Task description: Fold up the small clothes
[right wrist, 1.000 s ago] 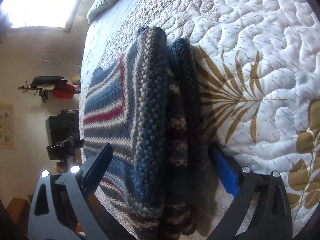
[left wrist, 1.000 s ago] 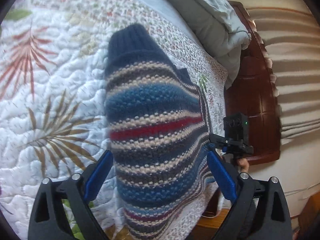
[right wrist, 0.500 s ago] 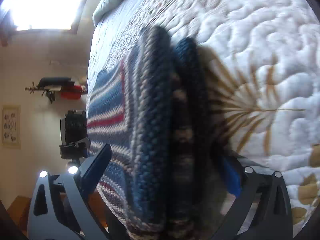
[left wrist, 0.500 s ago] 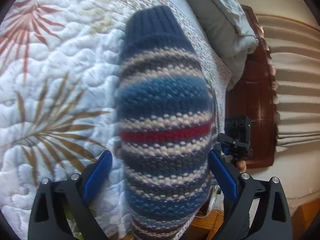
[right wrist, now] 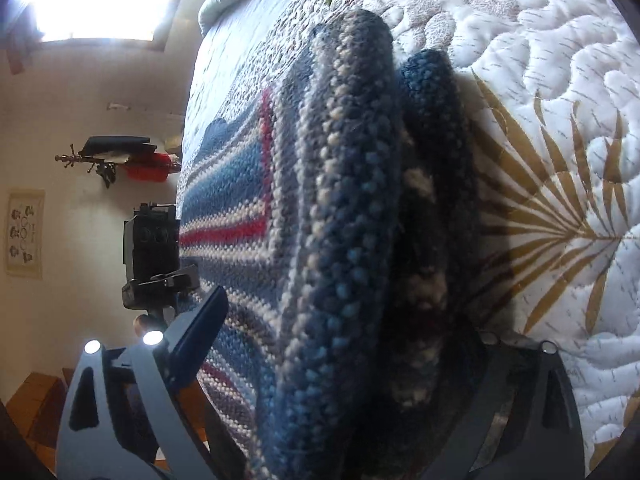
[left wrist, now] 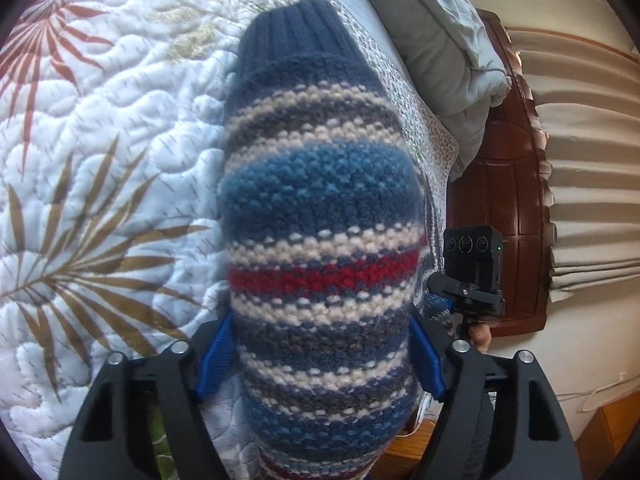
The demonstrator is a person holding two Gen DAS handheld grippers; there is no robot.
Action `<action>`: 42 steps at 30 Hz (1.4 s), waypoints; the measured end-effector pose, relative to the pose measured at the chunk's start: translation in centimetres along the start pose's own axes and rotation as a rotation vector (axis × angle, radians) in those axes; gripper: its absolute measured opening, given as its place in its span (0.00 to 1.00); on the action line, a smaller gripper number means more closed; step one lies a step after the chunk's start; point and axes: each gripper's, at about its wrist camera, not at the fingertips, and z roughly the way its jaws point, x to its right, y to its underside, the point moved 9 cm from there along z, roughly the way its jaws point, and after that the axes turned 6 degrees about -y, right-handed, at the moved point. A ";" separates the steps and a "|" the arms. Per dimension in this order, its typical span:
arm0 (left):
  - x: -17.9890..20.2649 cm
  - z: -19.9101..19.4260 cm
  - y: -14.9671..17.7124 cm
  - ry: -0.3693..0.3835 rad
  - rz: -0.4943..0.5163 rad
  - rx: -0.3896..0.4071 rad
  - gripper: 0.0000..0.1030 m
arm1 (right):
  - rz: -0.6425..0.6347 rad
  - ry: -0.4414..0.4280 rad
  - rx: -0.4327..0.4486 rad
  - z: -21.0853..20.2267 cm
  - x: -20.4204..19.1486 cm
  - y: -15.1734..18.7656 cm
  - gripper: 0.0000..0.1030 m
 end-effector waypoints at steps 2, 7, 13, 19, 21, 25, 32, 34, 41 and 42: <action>0.2 0.1 -0.1 -0.015 0.013 0.003 0.68 | -0.004 0.020 0.010 0.2 0.2 0.0 0.62; 1.1 0.1 -0.4 -0.056 0.033 0.009 0.56 | -0.035 0.034 0.034 0.2 -0.2 0.3 0.48; 2.5 -0.8 -0.4 -0.122 0.056 0.032 0.51 | -0.070 0.105 0.063 0.2 -2.3 0.8 0.41; 4.5 -3.7 0.4 -0.136 0.088 0.061 0.49 | -0.111 0.121 0.070 -0.3 -6.0 2.1 0.40; 4.9 -5.3 0.8 -0.137 0.097 0.072 0.49 | -0.135 0.117 0.072 -0.3 -8.0 2.7 0.40; 5.7 -9.8 2.1 -0.147 0.112 0.118 0.49 | -0.167 0.086 0.089 0.4 -12.4 3.9 0.40; 3.6 -18.3 6.4 -0.165 0.104 0.191 0.49 | -0.226 -0.012 0.088 4.6 -20.9 8.3 0.40; 2.4 -20.4 8.0 -0.169 0.098 0.208 0.49 | -0.240 -0.032 0.080 6.3 -22.8 9.6 0.40; -5.4 -24.8 14.7 -0.195 0.045 0.240 0.49 | -0.267 -0.035 0.015 14.8 -25.8 15.6 0.40; -6.5 -25.0 15.1 -0.198 0.045 0.243 0.49 | -0.261 -0.033 0.011 15.6 -25.8 16.5 0.40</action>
